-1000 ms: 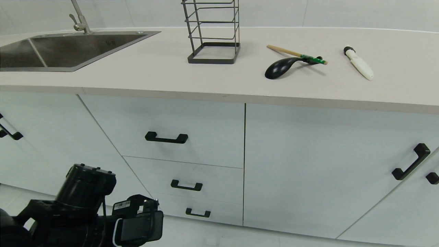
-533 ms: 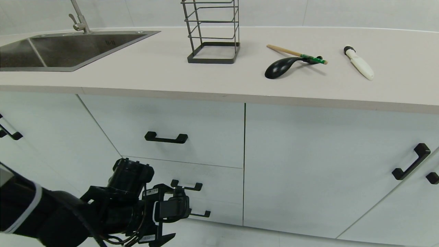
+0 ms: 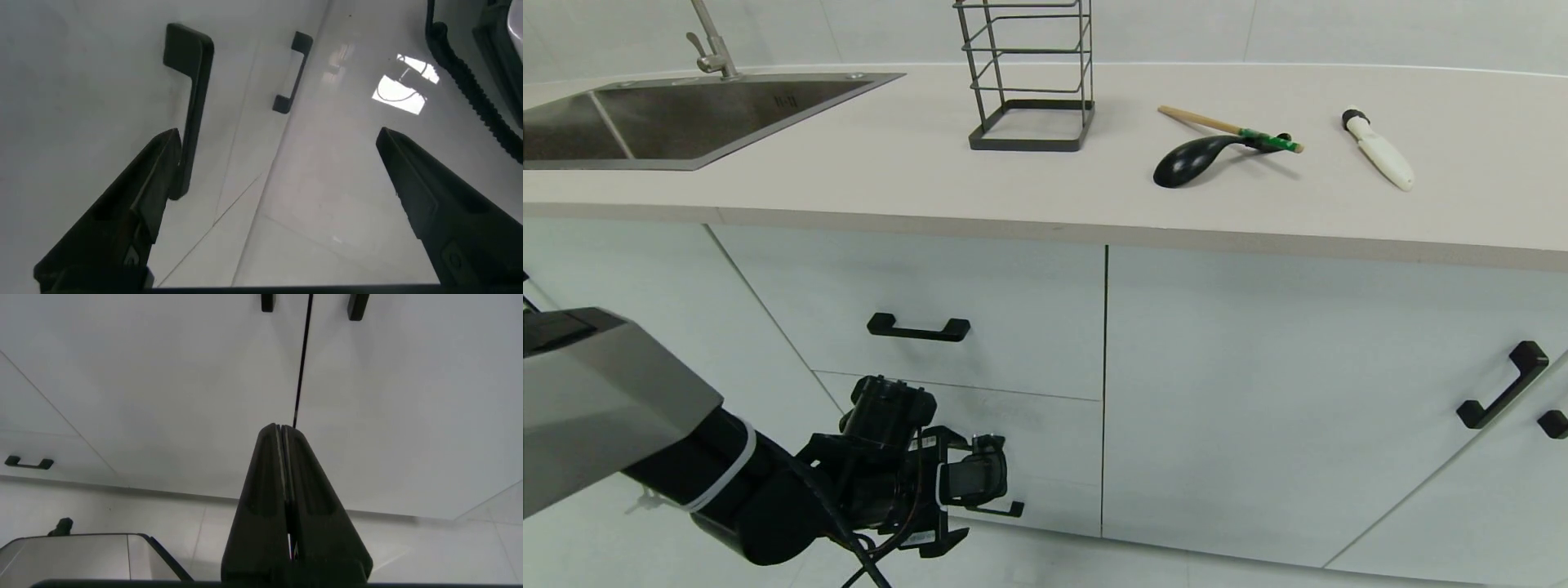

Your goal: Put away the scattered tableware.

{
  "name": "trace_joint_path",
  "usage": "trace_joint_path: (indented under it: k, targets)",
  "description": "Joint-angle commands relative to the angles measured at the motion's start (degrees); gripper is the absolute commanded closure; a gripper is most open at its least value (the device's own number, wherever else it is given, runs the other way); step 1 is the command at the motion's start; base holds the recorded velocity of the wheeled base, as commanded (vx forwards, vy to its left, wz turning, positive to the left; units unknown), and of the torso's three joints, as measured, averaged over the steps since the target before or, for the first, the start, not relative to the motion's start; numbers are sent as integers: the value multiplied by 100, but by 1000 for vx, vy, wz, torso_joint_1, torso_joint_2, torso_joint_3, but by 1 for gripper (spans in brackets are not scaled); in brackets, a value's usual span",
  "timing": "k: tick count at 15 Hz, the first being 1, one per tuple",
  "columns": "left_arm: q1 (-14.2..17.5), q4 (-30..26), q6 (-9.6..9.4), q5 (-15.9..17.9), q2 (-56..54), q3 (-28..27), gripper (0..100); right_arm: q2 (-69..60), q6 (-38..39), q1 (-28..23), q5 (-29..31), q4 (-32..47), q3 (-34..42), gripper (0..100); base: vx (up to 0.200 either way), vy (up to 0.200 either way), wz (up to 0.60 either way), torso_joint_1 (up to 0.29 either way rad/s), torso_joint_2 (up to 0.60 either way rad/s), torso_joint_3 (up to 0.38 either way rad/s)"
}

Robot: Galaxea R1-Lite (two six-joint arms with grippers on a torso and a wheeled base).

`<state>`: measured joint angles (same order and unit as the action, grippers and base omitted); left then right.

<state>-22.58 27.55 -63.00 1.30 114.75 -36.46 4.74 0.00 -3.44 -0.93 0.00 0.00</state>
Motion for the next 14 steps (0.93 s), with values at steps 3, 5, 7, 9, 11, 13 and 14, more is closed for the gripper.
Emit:
trace_joint_path:
  k: [3, 5, 7, 9, 11, 13, 14]
  targets:
    - [-1, 347, 7, 1, 355, -28, 0, 9, 0, 1, -4, 0, 0, 100, 0, 0, 0, 0, 0, 0]
    - [-1, 567, 16, -7, 461, -28, 0, 9, 9, 1, -4, 0, 0, 100, 0, 0, 0, 0, 0, 0]
    - [-1, 725, 51, -7, 601, -28, 0, 9, 0, 1, -4, 0, 0, 100, 0, 0, 0, 0, 0, 0]
    - [-1, 857, 77, -7, 759, -133, 0, 9, 9, 1, -4, 0, 0, 100, 0, 0, 0, 0, 0, 0]
    - [-1, 884, 86, 1, 847, -230, 0, 9, 0, 1, 5, 0, 0, 100, 0, 0, 0, 0, 0, 0]
    - [-1, 857, 95, 19, 856, -159, 0, 9, 0, 1, 5, 0, 0, 100, 0, 0, 0, 0, 0, 0]
    - [-1, 848, 95, 37, 838, -72, 0, 9, 9, 1, -4, 0, 0, 100, 0, 0, 0, 0, 0, 0]
